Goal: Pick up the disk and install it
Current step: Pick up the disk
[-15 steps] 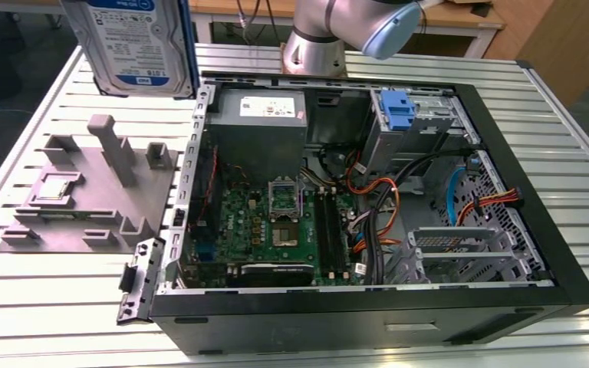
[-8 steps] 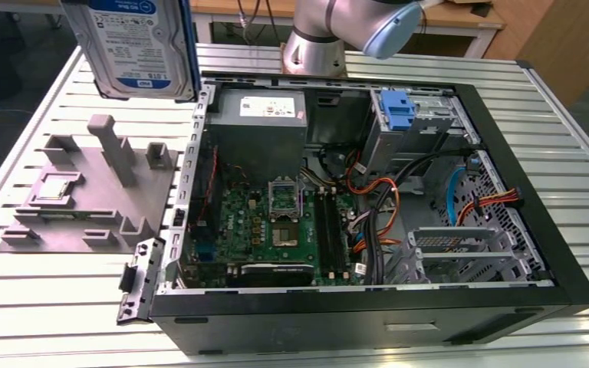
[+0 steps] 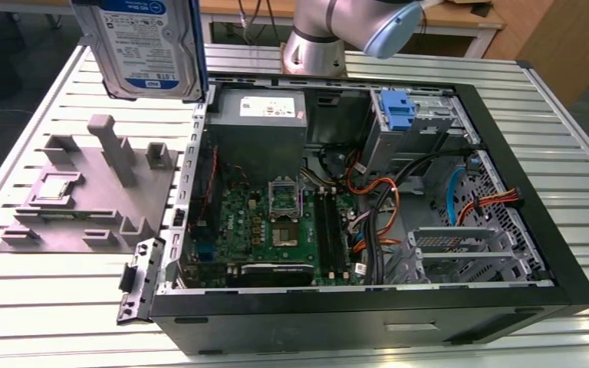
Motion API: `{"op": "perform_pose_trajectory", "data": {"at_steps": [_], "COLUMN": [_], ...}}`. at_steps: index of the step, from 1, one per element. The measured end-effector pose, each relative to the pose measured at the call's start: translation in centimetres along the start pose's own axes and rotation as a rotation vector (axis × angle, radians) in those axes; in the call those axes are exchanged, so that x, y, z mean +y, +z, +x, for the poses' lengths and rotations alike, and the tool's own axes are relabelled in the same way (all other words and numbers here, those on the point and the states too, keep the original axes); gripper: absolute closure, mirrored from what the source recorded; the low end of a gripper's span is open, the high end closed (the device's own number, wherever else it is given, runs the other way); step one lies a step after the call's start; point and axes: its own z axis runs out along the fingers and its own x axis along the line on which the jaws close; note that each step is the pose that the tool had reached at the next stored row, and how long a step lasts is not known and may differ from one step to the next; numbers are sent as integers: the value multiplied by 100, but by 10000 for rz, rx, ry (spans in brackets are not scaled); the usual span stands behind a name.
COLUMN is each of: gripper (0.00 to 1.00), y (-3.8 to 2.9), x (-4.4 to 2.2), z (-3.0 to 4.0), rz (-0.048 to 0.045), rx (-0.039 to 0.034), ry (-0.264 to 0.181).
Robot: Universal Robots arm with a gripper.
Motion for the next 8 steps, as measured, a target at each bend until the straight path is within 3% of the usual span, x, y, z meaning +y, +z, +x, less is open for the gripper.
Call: {"op": "perform_pose_trajectory", "data": {"at_steps": [8], "gripper": [63], "y": [-3], "x": [-111], "z": [-1], "rz": [0], "rx": [0], "ry": [0]}}
